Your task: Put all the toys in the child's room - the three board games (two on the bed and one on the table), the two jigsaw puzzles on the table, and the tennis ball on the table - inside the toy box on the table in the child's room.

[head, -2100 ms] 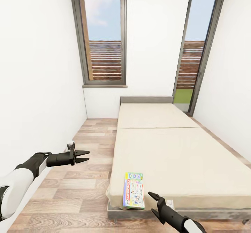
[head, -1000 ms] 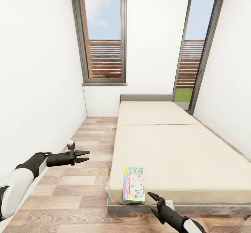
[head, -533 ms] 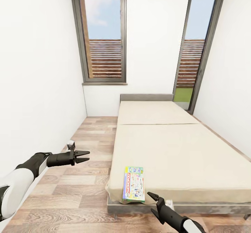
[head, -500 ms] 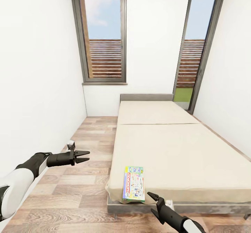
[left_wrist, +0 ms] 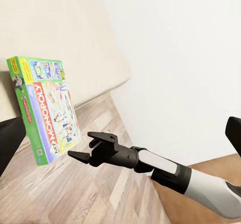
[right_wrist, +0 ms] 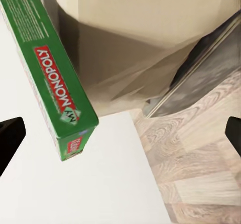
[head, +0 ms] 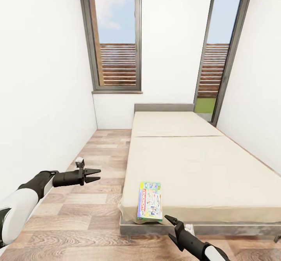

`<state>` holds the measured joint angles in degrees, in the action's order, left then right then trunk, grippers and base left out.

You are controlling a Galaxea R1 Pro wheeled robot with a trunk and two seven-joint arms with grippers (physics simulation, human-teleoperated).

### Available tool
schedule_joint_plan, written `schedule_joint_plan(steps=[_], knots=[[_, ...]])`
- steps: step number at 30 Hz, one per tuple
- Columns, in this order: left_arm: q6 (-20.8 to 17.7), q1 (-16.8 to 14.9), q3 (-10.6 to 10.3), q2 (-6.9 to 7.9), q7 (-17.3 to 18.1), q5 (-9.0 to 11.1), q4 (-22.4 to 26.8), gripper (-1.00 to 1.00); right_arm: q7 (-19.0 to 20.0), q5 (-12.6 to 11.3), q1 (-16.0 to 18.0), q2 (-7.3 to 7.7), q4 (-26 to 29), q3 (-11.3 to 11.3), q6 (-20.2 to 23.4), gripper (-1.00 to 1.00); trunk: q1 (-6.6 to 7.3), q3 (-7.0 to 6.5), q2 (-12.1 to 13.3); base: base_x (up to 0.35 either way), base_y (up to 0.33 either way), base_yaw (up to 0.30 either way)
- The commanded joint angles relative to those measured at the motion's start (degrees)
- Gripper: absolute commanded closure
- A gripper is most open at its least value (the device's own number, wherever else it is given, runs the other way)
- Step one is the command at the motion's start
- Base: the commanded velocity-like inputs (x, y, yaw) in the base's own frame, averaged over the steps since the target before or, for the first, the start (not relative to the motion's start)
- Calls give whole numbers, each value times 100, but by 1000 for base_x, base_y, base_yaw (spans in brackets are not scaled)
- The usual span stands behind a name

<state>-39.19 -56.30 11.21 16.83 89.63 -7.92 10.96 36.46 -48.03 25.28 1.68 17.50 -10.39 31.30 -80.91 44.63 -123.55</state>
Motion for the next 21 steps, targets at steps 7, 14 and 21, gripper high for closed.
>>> schedule_joint_plan(steps=[7, 14, 21], knots=[[-62, -4, 39, -19, 37, -62, 3, -100, 2, -11, 4, -13, 1, -20, 43, -100, -22, 24, -44, 0, 0, 0], [-63, -4, 39, -32, 37, -61, 3, -100, 6, 8, 4, -18, 11, 3, 49, -100, -22, 24, -44, 0, 0, 0], [-63, -4, 39, -38, 37, -61, 3, -100, 11, 19, 8, -27, 19, 9, 54, -100, -22, 24, -44, 0, 0, 0]])
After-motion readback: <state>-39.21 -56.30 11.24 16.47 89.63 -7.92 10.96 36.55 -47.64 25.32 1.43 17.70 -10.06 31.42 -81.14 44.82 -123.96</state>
